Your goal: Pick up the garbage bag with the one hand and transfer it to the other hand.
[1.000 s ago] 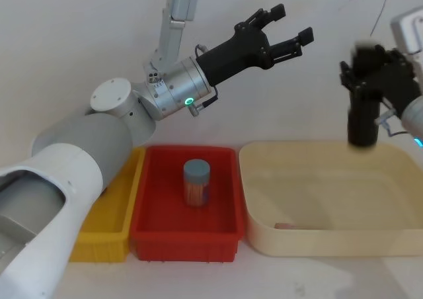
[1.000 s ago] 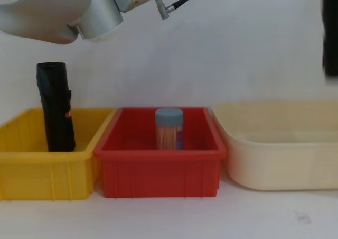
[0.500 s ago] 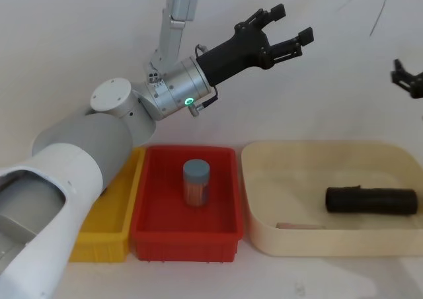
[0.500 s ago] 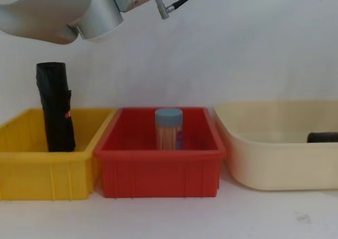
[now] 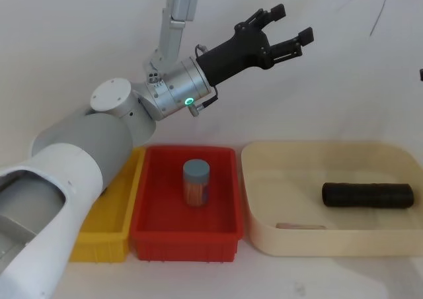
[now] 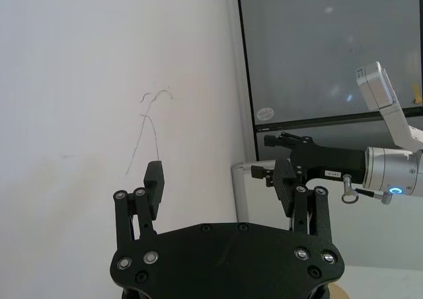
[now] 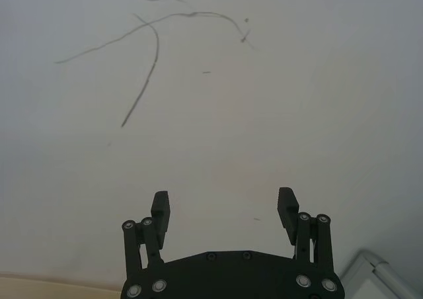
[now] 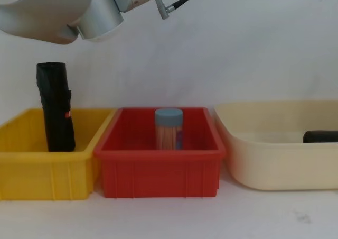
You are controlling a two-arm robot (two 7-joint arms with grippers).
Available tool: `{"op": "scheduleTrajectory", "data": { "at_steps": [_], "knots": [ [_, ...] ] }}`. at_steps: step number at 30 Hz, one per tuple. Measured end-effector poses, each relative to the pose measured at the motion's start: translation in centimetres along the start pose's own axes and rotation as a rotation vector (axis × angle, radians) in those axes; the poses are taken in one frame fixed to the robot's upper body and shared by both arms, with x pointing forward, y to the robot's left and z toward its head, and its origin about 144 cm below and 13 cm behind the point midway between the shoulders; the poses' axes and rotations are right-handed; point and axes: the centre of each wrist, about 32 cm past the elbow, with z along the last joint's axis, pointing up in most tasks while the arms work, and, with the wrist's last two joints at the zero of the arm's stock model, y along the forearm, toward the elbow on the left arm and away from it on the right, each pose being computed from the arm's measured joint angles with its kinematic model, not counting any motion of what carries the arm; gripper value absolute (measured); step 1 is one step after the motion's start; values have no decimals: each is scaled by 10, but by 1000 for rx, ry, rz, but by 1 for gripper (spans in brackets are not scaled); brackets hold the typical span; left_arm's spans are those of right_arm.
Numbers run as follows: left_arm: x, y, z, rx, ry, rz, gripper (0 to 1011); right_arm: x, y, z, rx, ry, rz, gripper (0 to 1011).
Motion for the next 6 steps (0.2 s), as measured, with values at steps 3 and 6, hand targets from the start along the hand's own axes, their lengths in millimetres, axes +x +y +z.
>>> {"op": "scheduleTrajectory", "data": {
  "at_steps": [3,6],
  "knots": [
    [0,0,0,0,0,0,1003,1,0,-1,-2,-1,-10,1004],
    [0,0,0,0,0,0,1003,2,-1,-1,-3,-2,-19,1004]
  ]
}}
